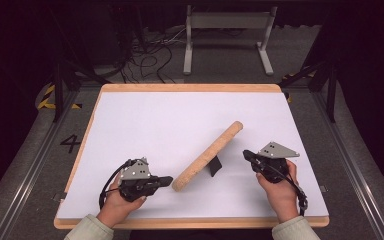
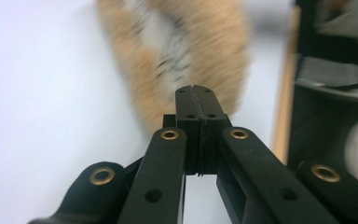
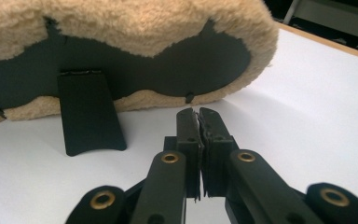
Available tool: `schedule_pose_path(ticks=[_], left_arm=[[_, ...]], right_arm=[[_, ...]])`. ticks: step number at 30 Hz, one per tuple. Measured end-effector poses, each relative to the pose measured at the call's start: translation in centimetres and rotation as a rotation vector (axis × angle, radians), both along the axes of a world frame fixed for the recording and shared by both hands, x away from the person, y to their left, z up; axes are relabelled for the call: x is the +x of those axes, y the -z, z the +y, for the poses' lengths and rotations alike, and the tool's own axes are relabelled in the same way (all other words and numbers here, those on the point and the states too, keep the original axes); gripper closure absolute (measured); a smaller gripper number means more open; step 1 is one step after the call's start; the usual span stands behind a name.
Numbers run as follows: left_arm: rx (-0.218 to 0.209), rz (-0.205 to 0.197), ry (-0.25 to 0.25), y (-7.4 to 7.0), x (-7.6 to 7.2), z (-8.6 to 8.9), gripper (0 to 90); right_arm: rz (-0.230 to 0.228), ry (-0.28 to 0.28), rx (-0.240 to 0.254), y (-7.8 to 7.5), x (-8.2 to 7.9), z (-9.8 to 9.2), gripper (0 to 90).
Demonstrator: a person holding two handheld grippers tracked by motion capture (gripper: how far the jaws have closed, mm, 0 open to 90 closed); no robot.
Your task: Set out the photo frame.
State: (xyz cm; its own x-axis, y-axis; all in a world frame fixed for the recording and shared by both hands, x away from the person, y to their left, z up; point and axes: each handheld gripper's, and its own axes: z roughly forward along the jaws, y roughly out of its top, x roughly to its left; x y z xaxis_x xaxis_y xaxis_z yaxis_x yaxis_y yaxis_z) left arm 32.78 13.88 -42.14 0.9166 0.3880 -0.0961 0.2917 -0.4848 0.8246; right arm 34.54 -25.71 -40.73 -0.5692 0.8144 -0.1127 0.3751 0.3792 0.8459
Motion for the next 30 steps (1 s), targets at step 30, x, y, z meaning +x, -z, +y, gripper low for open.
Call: schedule_pose_path(ticks=[30], left_arm=[[0.118,0.039,0.295,1.5,-1.3,-10.4,90.0]], right_arm=[[-0.007,0.018,0.052,-1.1,-1.8,-2.6,86.5]])
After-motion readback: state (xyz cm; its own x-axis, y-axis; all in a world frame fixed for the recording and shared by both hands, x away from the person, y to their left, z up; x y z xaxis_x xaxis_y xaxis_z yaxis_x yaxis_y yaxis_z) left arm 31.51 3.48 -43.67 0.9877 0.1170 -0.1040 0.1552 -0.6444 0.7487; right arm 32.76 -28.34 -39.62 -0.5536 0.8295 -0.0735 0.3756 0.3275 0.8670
